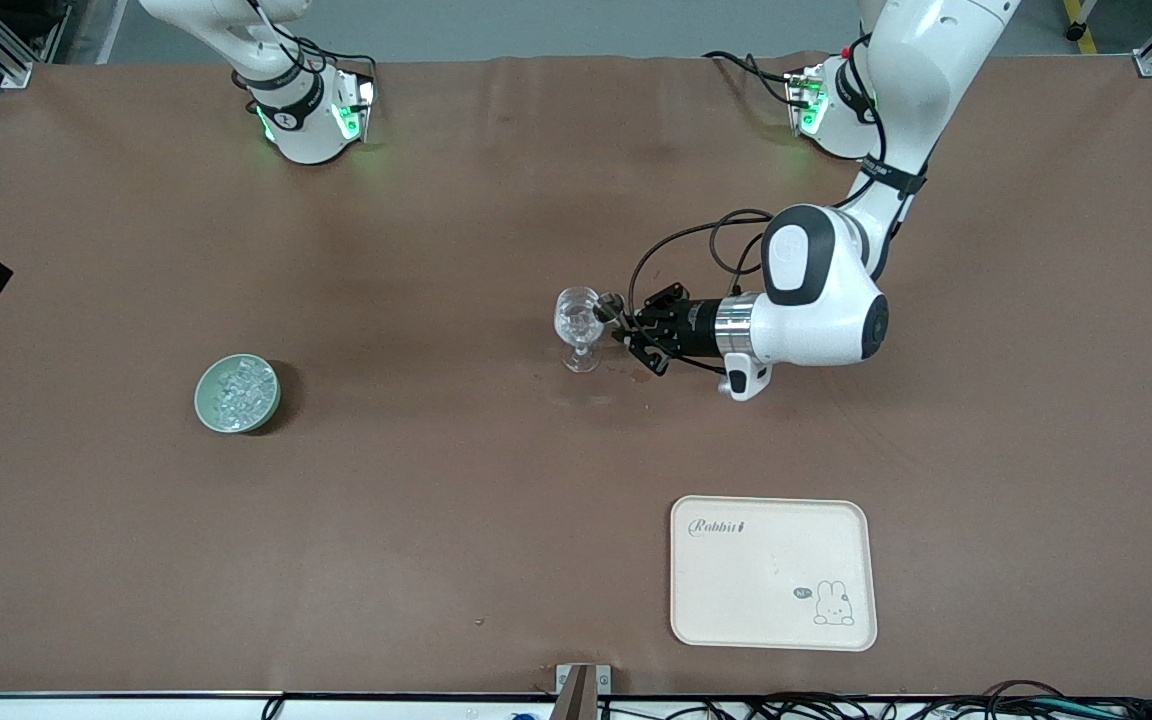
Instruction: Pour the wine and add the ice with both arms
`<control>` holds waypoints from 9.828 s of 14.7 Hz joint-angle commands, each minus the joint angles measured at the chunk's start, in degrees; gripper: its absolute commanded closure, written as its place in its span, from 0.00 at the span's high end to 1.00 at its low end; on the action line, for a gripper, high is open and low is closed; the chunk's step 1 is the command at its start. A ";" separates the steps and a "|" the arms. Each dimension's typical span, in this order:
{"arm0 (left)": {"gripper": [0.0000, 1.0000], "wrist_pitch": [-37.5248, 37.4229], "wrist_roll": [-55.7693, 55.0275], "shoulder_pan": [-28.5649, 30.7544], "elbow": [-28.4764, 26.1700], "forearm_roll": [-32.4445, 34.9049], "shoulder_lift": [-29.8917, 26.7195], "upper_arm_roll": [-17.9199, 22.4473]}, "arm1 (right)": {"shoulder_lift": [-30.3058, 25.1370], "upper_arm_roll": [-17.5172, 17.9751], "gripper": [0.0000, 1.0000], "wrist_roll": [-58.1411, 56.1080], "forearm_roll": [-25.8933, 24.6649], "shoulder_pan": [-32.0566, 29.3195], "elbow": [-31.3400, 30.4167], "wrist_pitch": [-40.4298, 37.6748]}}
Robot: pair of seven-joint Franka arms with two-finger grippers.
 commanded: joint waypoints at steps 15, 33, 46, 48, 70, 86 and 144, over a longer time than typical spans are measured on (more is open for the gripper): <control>0.00 1.20 -15.81 -4.53 5.63 19.87 -0.48 0.13 | -0.69 0.48 0.03 0.00 1.71 -0.14 -0.42 0.69; 0.00 1.46 -24.35 -6.81 8.88 30.44 0.48 0.13 | -0.60 0.65 0.03 0.09 1.88 -0.05 -0.33 2.45; 0.00 0.24 -20.76 -3.05 8.79 21.84 -0.48 -0.13 | -0.60 0.65 0.03 0.09 2.24 0.03 -0.33 2.36; 0.00 -2.48 -17.43 -1.29 8.88 15.71 -0.66 -0.13 | -0.60 0.65 0.03 0.53 2.24 0.29 -0.33 2.27; 0.01 -18.49 0.86 26.58 33.22 -9.09 21.82 0.30 | 16.26 0.65 0.03 47.09 3.56 41.15 -0.25 17.83; 0.04 -6.45 13.88 26.06 39.73 -27.63 37.83 0.48 | 25.15 0.56 0.04 57.48 0.92 50.92 0.02 24.33; 1.00 -26.13 11.68 36.34 33.58 2.63 22.74 0.39 | -4.12 -1.19 1.00 1.06 -1.19 -0.40 -1.83 -3.18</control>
